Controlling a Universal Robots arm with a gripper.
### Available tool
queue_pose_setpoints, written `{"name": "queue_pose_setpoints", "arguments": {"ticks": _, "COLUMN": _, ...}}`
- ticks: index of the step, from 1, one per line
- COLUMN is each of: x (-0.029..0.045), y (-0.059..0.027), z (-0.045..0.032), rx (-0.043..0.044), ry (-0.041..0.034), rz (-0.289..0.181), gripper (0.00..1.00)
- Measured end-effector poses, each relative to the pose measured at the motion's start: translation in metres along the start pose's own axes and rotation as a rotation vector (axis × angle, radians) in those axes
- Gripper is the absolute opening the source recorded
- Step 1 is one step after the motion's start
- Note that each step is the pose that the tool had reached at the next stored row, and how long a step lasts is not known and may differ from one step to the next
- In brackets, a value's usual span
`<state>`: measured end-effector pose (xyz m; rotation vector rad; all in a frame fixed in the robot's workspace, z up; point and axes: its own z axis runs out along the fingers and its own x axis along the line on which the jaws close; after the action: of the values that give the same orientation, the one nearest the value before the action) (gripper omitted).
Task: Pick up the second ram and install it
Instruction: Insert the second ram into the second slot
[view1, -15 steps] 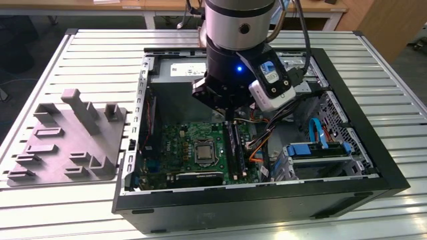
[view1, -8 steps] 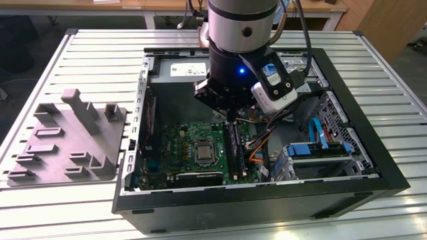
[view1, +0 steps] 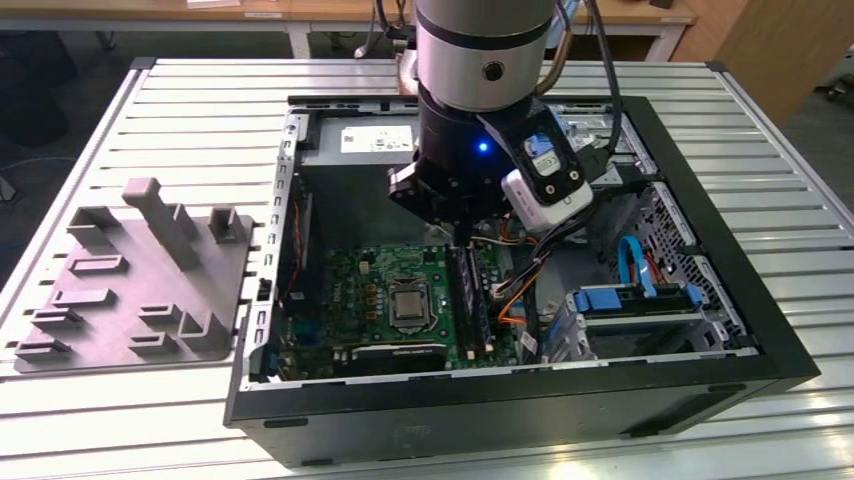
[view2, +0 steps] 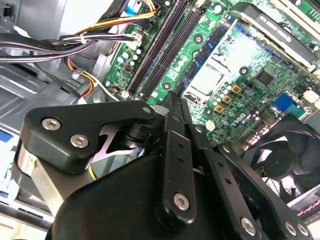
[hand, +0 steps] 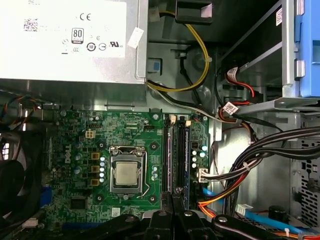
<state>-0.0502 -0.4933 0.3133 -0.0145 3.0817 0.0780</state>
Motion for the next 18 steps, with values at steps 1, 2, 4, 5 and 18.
{"name": "queue_pose_setpoints", "arguments": {"ticks": 1, "x": 0.0001, "y": 0.0, "z": 0.0012, "rx": 0.0, "ry": 0.0, "rz": 0.0, "gripper": 0.12}}
{"name": "queue_pose_setpoints", "arguments": {"ticks": 2, "x": 0.0001, "y": -0.0001, "z": 0.0026, "rx": 0.0, "ry": 0.0, "rz": 0.0, "gripper": 0.12}}
{"name": "queue_pose_setpoints", "arguments": {"ticks": 4, "x": 0.0003, "y": -0.0003, "z": 0.006, "rx": 0.0002, "ry": 0.0001, "rz": 0.0, "gripper": 0.12}}
{"name": "queue_pose_setpoints", "arguments": {"ticks": 5, "x": 0.0004, "y": -0.0004, "z": 0.0078, "rx": 0.0001, "ry": 0.0001, "rz": 0.0, "gripper": 0.12}}
{"name": "queue_pose_setpoints", "arguments": {"ticks": 18, "x": 0.0016, "y": -0.0014, "z": 0.0281, "rx": 0.0, "ry": -0.0003, "rz": 0.0, "gripper": 0.12}}
